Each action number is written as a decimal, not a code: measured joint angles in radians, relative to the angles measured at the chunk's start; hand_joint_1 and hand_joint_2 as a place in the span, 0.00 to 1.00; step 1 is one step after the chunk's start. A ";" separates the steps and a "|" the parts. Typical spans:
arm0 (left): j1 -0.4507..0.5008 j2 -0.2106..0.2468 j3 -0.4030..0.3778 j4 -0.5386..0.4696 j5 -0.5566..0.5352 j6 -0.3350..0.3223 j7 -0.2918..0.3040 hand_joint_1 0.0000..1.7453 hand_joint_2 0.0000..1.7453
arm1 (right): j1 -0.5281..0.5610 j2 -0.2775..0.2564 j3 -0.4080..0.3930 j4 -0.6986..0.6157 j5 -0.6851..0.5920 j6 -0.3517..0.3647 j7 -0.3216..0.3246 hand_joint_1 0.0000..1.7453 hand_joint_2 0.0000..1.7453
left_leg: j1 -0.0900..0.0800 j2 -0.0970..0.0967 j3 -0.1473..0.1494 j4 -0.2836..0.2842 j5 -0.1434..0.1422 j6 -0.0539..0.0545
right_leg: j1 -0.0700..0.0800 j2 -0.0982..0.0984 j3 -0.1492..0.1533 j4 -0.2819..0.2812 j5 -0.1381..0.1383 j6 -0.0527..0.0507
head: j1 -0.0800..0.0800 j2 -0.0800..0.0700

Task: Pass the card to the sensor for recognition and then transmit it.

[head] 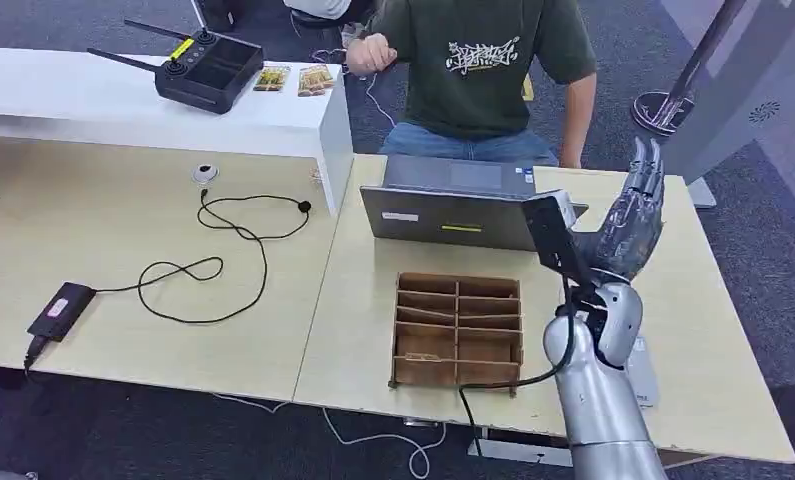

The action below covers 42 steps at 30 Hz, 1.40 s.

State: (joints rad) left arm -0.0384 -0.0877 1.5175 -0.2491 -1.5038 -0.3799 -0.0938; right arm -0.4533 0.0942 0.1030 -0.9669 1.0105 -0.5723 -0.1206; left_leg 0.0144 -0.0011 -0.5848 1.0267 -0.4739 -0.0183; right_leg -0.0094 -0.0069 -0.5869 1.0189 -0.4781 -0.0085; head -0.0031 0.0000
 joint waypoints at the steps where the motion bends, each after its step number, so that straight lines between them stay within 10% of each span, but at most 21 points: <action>1: 0.000 0.000 0.000 0.000 0.000 0.000 -0.001 0.00 0.00 | 0.014 -0.001 0.000 -0.021 0.007 0.004 0.003 0.00 1.00 | 0.000 0.000 0.000 0.000 0.000 0.000 | 0.000 0.000 0.000 0.000 0.000 0.000 | 0.000 0.000; 42: 0.005 -0.034 0.022 -0.021 0.024 -0.003 -0.007 0.00 0.00 | 0.577 0.031 -0.135 -0.665 0.194 0.004 0.046 0.00 1.00 | 0.000 0.000 0.000 0.000 -0.001 0.000 | 0.000 0.000 0.000 0.000 -0.001 0.000 | 0.000 0.000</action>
State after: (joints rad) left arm -0.0332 -0.1217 1.5393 -0.2701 -1.4794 -0.3834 -0.1011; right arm 0.1234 0.1248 -0.0321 -1.6316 1.2044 -0.5684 -0.0748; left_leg 0.0144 -0.0012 -0.5850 1.0265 -0.4753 -0.0182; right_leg -0.0094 -0.0073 -0.5867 1.0184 -0.4794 -0.0085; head -0.0027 0.0000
